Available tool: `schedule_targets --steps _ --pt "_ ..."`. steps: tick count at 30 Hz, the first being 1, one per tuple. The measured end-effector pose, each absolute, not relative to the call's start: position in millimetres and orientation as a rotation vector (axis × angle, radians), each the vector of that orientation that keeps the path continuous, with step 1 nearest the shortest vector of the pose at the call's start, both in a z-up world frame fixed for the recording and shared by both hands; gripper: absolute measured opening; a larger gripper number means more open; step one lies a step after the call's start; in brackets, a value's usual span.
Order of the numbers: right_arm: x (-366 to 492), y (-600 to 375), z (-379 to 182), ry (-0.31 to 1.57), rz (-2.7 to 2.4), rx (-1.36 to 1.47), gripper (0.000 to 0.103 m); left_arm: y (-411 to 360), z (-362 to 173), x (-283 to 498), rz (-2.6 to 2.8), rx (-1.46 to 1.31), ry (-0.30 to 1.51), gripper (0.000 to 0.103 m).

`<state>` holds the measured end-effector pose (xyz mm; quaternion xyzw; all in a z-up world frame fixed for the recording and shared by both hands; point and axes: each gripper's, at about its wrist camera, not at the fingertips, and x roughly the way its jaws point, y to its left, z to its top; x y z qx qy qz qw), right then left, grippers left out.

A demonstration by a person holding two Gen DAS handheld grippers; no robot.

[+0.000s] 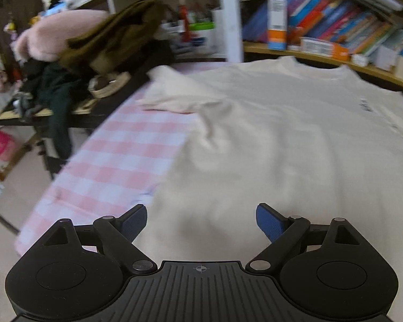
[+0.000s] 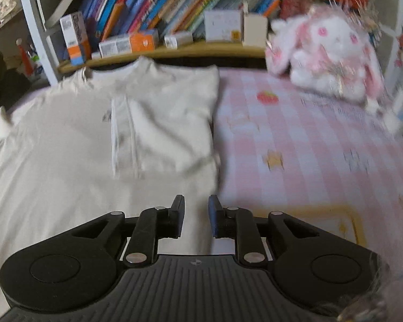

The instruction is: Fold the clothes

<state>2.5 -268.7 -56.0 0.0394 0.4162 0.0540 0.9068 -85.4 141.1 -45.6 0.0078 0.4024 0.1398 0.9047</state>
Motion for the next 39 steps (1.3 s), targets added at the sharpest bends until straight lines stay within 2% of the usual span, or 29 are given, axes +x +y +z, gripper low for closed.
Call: schedule_targets --steps 7,8,9,10,12,32,39 --pt "-16 -268 -66 0.900 0.131 0.097 0.023 147 -55 -81 0.310 0.040 0.856 0.091" --pt "-16 -267 -66 0.898 0.134 0.088 0.021 146 -56 -81 0.307 0.040 0.860 0.091" --pt "-17 -266 -66 0.896 0.137 0.079 0.009 143 -58 -81 0.302 0.040 0.863 0.091" --pt "-18 -264 -66 0.893 0.139 0.059 0.004 142 -59 -81 0.297 0.040 0.867 0.091" --pt "-17 -264 -67 0.888 0.143 0.033 0.003 139 -60 -82 0.290 0.034 0.873 0.091" --pt "-7 -281 -67 0.868 0.108 0.022 0.003 117 -65 -93 0.225 0.022 0.883 0.091" --pt "-17 -285 -62 0.862 0.107 0.056 0.011 118 -60 -102 0.237 0.031 0.862 0.091"
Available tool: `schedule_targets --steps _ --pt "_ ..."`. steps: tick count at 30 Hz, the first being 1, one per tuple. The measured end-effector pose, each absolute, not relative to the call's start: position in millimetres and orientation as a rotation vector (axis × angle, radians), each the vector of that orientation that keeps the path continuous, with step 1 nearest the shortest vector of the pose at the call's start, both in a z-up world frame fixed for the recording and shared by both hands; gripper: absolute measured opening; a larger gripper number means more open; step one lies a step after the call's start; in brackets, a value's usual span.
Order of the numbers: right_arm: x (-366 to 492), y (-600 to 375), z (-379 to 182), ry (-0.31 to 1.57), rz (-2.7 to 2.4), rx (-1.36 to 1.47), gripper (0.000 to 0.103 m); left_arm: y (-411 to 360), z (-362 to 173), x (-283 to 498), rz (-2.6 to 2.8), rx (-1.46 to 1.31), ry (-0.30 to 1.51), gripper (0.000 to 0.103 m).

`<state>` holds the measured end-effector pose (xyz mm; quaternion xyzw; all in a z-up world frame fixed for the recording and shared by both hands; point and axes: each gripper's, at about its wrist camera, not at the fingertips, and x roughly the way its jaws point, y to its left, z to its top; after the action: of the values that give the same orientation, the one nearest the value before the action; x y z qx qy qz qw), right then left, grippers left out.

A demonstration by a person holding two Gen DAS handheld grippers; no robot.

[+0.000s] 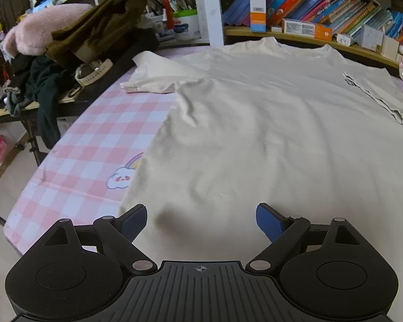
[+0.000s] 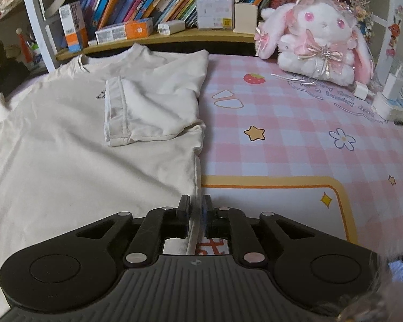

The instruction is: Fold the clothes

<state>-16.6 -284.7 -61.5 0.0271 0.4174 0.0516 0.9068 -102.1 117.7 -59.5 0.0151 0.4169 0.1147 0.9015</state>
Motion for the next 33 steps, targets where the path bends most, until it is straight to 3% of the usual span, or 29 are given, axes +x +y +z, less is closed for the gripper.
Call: schedule_targets --steps 3,5,7,14,20,22,28,33 --pt "-26 -287 -57 0.853 0.103 0.068 0.012 121 -55 -106 0.263 0.024 0.850 0.091" --pt "-32 -287 -54 0.841 0.102 0.073 0.021 121 -49 -108 0.265 0.019 0.834 0.091" --pt "-40 -283 -49 0.822 0.109 0.071 0.035 118 -44 -110 0.258 0.016 0.821 0.091" --pt "-56 -264 -38 0.790 0.146 0.065 0.038 106 -30 -114 0.231 -0.001 0.782 0.091" --pt "-69 -250 -33 0.767 0.135 0.050 0.063 99 -23 -118 0.211 -0.020 0.767 0.091" --pt "-73 -246 -32 0.757 0.121 0.047 0.077 97 -22 -118 0.207 -0.023 0.767 0.091" --pt "-85 -236 -35 0.754 0.104 0.031 0.087 92 -20 -123 0.199 -0.037 0.760 0.091" --pt "-92 -228 -38 0.770 0.111 0.028 0.089 92 -21 -124 0.195 -0.056 0.766 0.091"
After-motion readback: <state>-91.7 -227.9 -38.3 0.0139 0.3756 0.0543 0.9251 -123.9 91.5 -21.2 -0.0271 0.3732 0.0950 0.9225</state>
